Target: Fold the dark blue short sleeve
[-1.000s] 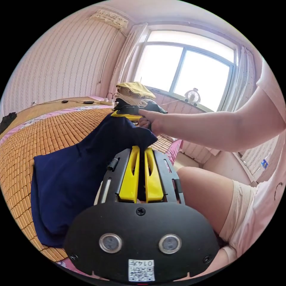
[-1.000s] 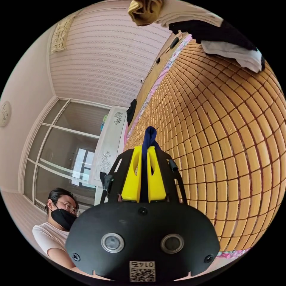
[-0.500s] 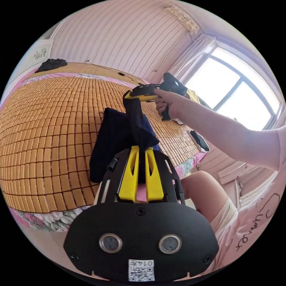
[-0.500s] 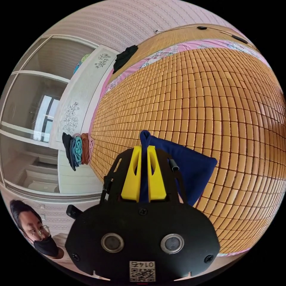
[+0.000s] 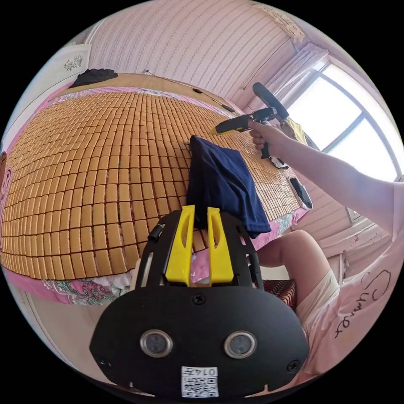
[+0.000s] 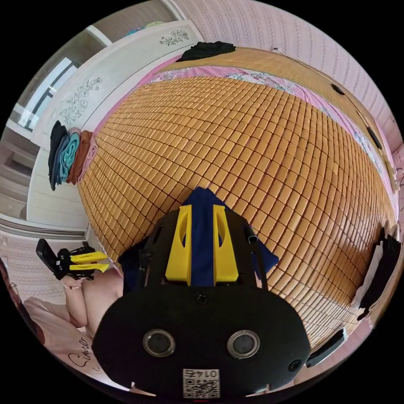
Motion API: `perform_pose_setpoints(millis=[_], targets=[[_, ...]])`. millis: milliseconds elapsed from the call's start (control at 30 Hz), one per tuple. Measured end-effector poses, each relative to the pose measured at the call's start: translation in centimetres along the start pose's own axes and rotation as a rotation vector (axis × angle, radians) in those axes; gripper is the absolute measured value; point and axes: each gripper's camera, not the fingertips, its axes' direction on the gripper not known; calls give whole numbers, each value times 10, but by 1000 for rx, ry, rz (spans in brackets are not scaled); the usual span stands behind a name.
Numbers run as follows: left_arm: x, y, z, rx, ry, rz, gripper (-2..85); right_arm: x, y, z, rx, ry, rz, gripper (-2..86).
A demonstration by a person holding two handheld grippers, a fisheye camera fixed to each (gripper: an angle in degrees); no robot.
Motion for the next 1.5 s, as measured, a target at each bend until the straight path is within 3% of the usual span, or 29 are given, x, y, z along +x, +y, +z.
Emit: perform_pose_setpoints(millis=[167,300,500,600,767,867,1000,1500], targets=[[14,-18,23,-97,-109,55,87,-58,-52,1,-77,190,-172,89],[9,-29,39,-229,-78,99,15,-70,-88,6,-117,180,-141,90],[-25,-25,-6,-60,-26,-27,-2,-83,-130,-12,-73,171,-96,77],[-38,-28,4,-160,-71,-76,14,-87,-149,-16,-107,188,-99,100],[-30,-33,-17,-116,-183,-27,66,-93,-176,-25,-125,128,-113,153],[-38,-33,-30,-48,-126,-54,95,-96,-186,-24,-146,136,-139,158],[-47,-42,-19,-112,-88,-107,134,-95,-193,-13,-198,128,-154,146],[-37,-50,-34,-148,-162,-56,72,-86,-200,-28,-169,41,-248,72]])
